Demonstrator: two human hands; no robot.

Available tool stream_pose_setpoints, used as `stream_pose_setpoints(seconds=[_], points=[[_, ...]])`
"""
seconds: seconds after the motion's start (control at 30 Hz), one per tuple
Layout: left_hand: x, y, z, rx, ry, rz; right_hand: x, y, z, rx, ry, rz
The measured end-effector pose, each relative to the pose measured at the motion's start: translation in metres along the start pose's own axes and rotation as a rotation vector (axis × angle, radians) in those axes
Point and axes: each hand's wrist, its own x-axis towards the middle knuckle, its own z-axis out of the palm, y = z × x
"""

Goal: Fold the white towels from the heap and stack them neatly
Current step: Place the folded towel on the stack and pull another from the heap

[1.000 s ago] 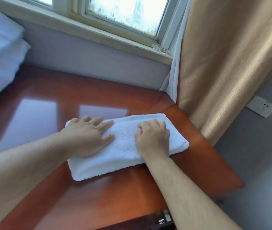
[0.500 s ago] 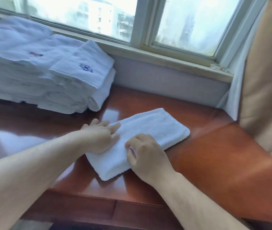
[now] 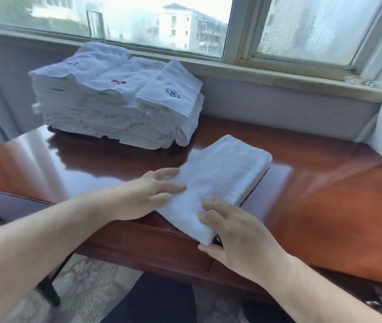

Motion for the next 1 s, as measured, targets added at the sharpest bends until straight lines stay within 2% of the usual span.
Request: stream_pose_setpoints(seconds=[0.17,0.23,0.33,0.47,0.6,0.7,0.8,0.9,1.0], points=[[-0.032,0.0,0.007,0.445,-0.016,0.073,-0.013,0.007,-0.012,0.164,0.018,0.03],[-0.038,0.004,0.01,0.5,0.092,0.096,-0.014,0.008,-0.018,0.278,0.004,0.092],[-0.043,0.009,0.01,0.461,0.247,0.15,-0.012,0.005,-0.03,0.454,-0.025,0.219],[-0.051,0.02,0.007,0.233,0.299,0.223,-0.009,0.004,-0.047,0.531,0.052,0.306],[-0.057,0.047,-0.012,-0.339,0.29,0.173,0.0,0.003,-0.075,0.757,0.213,0.378],[-0.058,0.073,-0.034,-0.574,0.411,0.221,0.011,0.002,-0.1,0.948,0.34,0.37],[-0.055,0.099,-0.055,-0.805,0.509,0.158,0.027,0.001,-0.125,1.051,0.449,0.322],[-0.047,0.119,-0.079,-0.837,0.658,0.161,0.04,0.001,-0.146,1.204,0.525,0.274],[-0.039,0.137,-0.106,-0.809,0.798,0.198,0.043,-0.003,-0.147,1.299,0.421,0.273]])
